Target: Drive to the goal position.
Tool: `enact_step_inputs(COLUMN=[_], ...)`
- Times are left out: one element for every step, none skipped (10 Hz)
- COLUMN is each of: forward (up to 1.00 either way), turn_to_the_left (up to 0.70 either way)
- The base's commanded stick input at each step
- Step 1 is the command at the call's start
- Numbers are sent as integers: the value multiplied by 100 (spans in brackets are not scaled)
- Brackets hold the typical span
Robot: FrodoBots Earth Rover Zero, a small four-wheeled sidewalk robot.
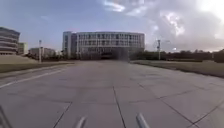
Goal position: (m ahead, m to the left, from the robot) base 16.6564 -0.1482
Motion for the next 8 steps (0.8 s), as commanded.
enact_step_inputs(forward=[70,70,70,70,35,35,70,70], turn_to_the_left=[0,0,0,0,0,0,0,0])
